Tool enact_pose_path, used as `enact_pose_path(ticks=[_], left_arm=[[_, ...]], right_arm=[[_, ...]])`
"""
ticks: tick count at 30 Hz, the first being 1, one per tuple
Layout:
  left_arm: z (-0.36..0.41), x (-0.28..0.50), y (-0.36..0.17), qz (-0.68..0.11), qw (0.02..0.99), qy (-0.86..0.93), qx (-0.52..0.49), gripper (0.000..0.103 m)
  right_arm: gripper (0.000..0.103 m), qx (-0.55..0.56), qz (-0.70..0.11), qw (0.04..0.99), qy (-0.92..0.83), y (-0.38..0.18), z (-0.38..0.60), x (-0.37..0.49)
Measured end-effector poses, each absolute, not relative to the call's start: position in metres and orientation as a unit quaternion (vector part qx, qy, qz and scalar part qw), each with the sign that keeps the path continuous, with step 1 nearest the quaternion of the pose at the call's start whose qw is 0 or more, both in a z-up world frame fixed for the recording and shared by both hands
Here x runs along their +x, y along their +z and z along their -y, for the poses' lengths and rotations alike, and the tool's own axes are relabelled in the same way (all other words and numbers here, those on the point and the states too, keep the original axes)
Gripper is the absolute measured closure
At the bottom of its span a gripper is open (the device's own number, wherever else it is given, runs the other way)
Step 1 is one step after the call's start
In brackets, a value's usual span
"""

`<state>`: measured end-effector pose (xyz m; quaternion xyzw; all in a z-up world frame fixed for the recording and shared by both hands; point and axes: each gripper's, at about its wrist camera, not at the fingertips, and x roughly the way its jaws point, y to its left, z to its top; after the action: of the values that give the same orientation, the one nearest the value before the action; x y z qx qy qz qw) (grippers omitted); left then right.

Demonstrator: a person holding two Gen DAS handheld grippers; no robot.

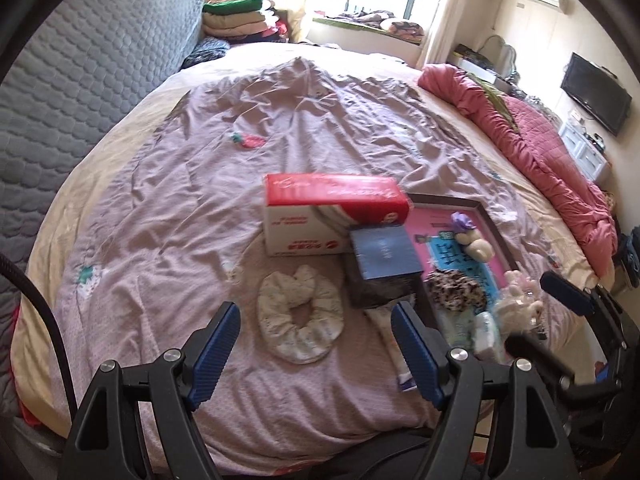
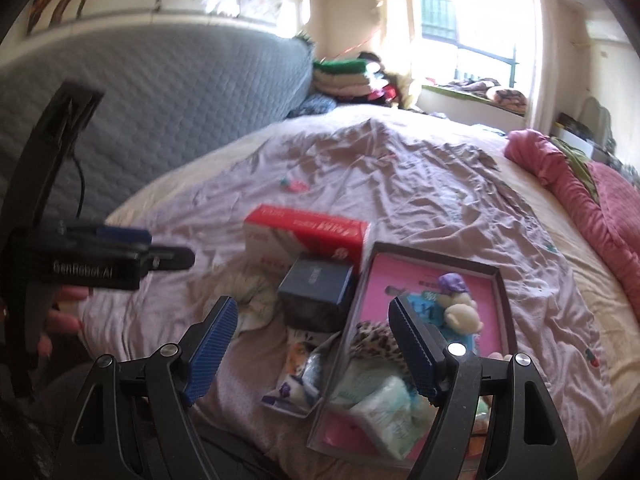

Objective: Organize soft objects
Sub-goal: 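Move both tools back toward the cream scrunchie and wipes packet, then grasp the cream floral scrunchie with the left gripper while the right grasps the wipes packet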

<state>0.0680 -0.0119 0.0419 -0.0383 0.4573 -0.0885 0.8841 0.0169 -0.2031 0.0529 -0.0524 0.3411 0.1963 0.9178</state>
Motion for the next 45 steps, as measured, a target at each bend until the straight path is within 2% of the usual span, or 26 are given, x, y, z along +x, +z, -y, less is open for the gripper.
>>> enact_pose_path(ticks=[14,18,20,23,34,45], left_arm=[[-0.016,0.079,-0.008,-0.494,0.863,-0.077,-0.068,0.026],[-0.019,0.084,-0.022,-0.501,0.859,-0.076,-0.072,0.026],[-0.022,0.087,-0.030,-0.507,0.855,-0.077,-0.080,0.026],[-0.025,0.091,-0.041,-0.513,0.851,-0.078,-0.084,0.026],[-0.026,0.114,-0.070,-0.531,0.838,-0.086,-0.097,0.026],[-0.015,0.140,-0.096,-0.550,0.827,-0.075,-0.087,0.026]], right_arm=[[0.024,-0.103,-0.454,0.862,0.202,-0.012,0.158,0.047],[0.036,-0.116,-0.489,0.843,0.193,-0.033,0.147,0.065],[0.049,-0.124,-0.509,0.830,0.190,-0.042,0.140,0.074],[0.053,-0.135,-0.535,0.815,0.177,-0.056,0.134,0.085],[0.053,-0.230,-0.591,0.764,0.117,-0.103,0.108,0.113],[0.056,-0.227,-0.606,0.751,0.130,-0.121,0.107,0.130]])
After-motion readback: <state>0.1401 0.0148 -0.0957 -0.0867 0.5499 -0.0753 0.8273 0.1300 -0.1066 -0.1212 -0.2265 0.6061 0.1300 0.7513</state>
